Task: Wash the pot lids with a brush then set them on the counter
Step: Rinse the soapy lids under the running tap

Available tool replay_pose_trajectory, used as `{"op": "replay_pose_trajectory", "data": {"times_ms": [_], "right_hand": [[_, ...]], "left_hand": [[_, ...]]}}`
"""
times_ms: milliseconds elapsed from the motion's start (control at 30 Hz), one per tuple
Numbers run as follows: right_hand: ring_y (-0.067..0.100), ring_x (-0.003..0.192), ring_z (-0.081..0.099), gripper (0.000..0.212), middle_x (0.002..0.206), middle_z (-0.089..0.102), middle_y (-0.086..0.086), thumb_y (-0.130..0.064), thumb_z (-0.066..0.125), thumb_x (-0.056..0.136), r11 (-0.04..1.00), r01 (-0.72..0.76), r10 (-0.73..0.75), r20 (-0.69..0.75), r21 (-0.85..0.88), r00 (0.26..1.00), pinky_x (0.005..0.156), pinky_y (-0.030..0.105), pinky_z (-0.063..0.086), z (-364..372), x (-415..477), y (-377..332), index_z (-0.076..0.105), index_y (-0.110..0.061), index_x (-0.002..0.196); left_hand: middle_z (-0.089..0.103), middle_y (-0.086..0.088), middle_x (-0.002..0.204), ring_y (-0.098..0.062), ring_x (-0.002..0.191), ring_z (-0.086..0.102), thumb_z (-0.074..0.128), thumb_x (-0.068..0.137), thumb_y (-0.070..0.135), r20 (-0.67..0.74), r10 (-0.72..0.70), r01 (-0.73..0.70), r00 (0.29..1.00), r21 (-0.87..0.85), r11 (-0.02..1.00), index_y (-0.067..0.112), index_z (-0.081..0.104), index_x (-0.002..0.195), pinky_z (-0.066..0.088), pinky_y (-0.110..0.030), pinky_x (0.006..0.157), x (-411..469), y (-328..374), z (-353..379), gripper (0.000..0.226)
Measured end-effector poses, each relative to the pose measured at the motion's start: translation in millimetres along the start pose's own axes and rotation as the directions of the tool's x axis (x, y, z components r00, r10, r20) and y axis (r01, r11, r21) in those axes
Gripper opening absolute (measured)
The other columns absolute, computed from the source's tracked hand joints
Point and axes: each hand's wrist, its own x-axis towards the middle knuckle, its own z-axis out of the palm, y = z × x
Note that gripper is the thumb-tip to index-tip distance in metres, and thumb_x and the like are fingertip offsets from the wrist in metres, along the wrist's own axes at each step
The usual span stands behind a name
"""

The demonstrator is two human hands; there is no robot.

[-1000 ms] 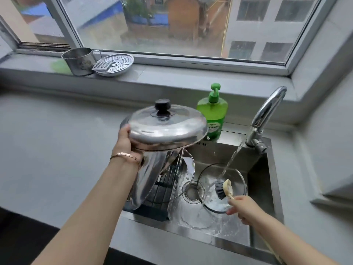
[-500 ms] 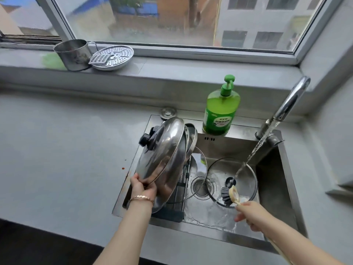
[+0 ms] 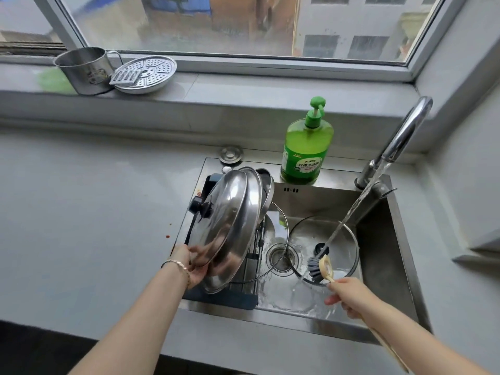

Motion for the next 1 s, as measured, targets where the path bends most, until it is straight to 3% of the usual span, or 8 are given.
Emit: {"op": "replay_pose_trajectory", "data": {"times_ms": [100, 267, 333, 400, 500, 633, 733, 1000], "right_hand": [[0.007, 0.031, 0.023, 0.01, 0.063, 0.063, 0.009, -0.011, 0.046, 0.094, 1.0, 0.011, -0.011, 0.007, -0.009, 1.0, 0.037, 0.013, 0.016, -2, 1, -1, 0.055, -0.006, 0.092], [0.008, 0.033, 0.022, 0.011, 0.062, 0.064, 0.008, -0.012, 0.048, 0.094, 1.0, 0.007, -0.007, 0.017, -0.02, 1.0, 0.037, 0.012, 0.016, -9, 10, -4, 0.057, -0.006, 0.096], [0.008, 0.033, 0.022, 0.015, 0.063, 0.063, 0.008, -0.01, 0.047, 0.093, 0.999, 0.018, -0.018, 0.011, -0.027, 1.0, 0.037, 0.012, 0.016, -12, 13, -4, 0.057, -0.003, 0.101], [0.009, 0.033, 0.022, 0.016, 0.063, 0.061, 0.009, -0.008, 0.046, 0.092, 0.999, 0.028, -0.027, 0.016, -0.034, 0.999, 0.036, 0.012, 0.016, -17, 13, -3, 0.056, -0.002, 0.104], [0.009, 0.035, 0.023, 0.016, 0.063, 0.06, 0.009, -0.009, 0.046, 0.093, 0.999, 0.013, -0.012, 0.033, -0.043, 0.999, 0.036, 0.013, 0.017, -28, 16, 1, 0.055, -0.002, 0.104], [0.01, 0.034, 0.023, 0.012, 0.062, 0.059, 0.009, -0.005, 0.042, 0.093, 0.999, -0.036, 0.038, -0.031, 0.039, 0.999, 0.035, 0.013, 0.017, -46, 34, 21, 0.053, -0.003, 0.095], [0.009, 0.029, 0.024, 0.012, 0.059, 0.053, 0.009, -0.003, 0.043, 0.091, 0.984, -0.105, 0.116, -0.066, 0.142, 0.991, 0.032, 0.013, 0.018, -56, 56, 34, 0.053, -0.001, 0.084], [0.024, 0.082, 0.057, 0.004, 0.091, 0.058, 0.011, -0.006, 0.059, 0.085, 0.986, -0.162, 0.168, -0.203, 0.045, 0.965, 0.06, 0.027, 0.04, -69, 158, 32, 0.057, -0.005, 0.089]], "left_hand": [[0.056, -0.022, 0.126, -0.027, 0.117, 0.054, 0.031, 0.096, 0.026, -0.039, 0.103, -0.091, 0.994, 0.244, 0.966, 0.008, 0.061, 0.092, 0.052, -0.035, 0.072, -4, 5, 8, 0.035], [0.05, -0.02, 0.13, -0.034, 0.112, 0.05, 0.037, 0.096, 0.02, 0.034, 0.592, -0.454, 0.805, 0.679, 0.577, -0.001, 0.048, 0.125, 0.043, -0.037, 0.092, -28, -16, 32, 0.037], [0.039, -0.016, 0.137, -0.03, 0.124, 0.04, 0.041, 0.094, 0.018, 0.217, 0.796, -0.668, 0.564, 0.687, 0.286, 0.006, 0.045, 0.127, 0.038, -0.035, 0.095, -56, -40, 40, 0.035], [0.04, -0.017, 0.133, -0.027, 0.123, 0.042, 0.043, 0.089, 0.014, 0.508, 0.852, -0.9, 0.126, 0.42, -0.117, 0.011, 0.05, 0.117, 0.039, -0.034, 0.099, -81, -63, 49, 0.029], [0.06, -0.015, 0.106, -0.02, 0.102, 0.054, 0.046, 0.082, 0.01, 0.84, 0.497, -0.866, -0.217, 0.068, -0.495, 0.008, 0.057, 0.094, 0.045, -0.025, 0.092, -80, -91, 65, 0.017], [0.065, -0.002, 0.095, -0.019, 0.086, 0.058, 0.04, 0.089, 0.018, 0.925, 0.166, -0.817, 0.343, 0.381, -0.433, 0.013, 0.062, 0.096, 0.049, -0.031, 0.079, -70, -137, 92, 0.024], [0.062, -0.001, 0.082, -0.016, 0.075, 0.055, 0.043, 0.09, 0.012, 0.679, 0.11, -0.665, 0.726, 0.733, -0.142, 0.02, 0.058, 0.082, 0.047, -0.026, 0.072, -29, -165, 112, 0.019], [0.058, -0.01, 0.073, -0.034, 0.085, 0.063, 0.046, 0.086, 0.004, 0.311, 0.176, -0.342, 0.934, 0.921, 0.186, 0.016, 0.052, 0.069, 0.053, -0.044, 0.084, 71, -178, 126, 0.022]]}}
